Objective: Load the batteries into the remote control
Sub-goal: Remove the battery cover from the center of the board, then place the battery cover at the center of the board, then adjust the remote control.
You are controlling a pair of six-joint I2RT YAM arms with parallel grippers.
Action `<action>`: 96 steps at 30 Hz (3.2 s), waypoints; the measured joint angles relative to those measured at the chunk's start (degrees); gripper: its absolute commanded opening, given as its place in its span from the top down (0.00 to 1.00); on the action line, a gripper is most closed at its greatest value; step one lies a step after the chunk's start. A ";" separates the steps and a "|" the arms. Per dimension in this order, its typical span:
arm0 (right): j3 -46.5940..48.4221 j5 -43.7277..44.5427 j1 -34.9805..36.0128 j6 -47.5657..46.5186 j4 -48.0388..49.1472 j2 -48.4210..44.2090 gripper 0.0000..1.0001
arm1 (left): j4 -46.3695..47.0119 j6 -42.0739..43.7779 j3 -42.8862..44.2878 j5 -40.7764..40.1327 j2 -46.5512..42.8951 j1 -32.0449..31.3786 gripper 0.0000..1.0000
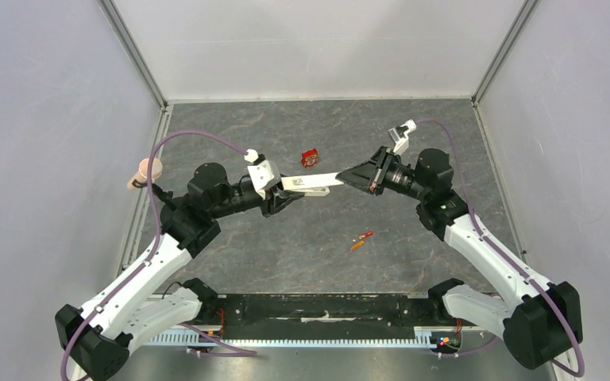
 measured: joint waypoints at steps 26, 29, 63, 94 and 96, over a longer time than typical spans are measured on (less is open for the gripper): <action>-10.62 17.33 -9.77 2.54 5.01 -2.91 1.00 | 3.23 0.81 -14.67 -9.40 -4.22 -0.02 0.98; -13.33 21.33 -10.58 -0.46 2.54 -0.24 1.00 | 3.76 0.39 -14.67 -8.33 -3.98 -0.02 0.98; -6.23 -6.25 -9.18 -7.08 18.21 -1.92 0.02 | 8.07 -16.41 5.64 12.17 0.61 -0.02 0.98; -5.53 -8.76 4.59 32.96 51.98 4.98 0.74 | 23.02 -18.14 4.15 15.15 1.03 -0.02 0.96; -5.53 -8.61 4.61 34.29 51.78 5.31 0.82 | 23.82 -17.70 4.15 15.28 0.81 -0.15 0.86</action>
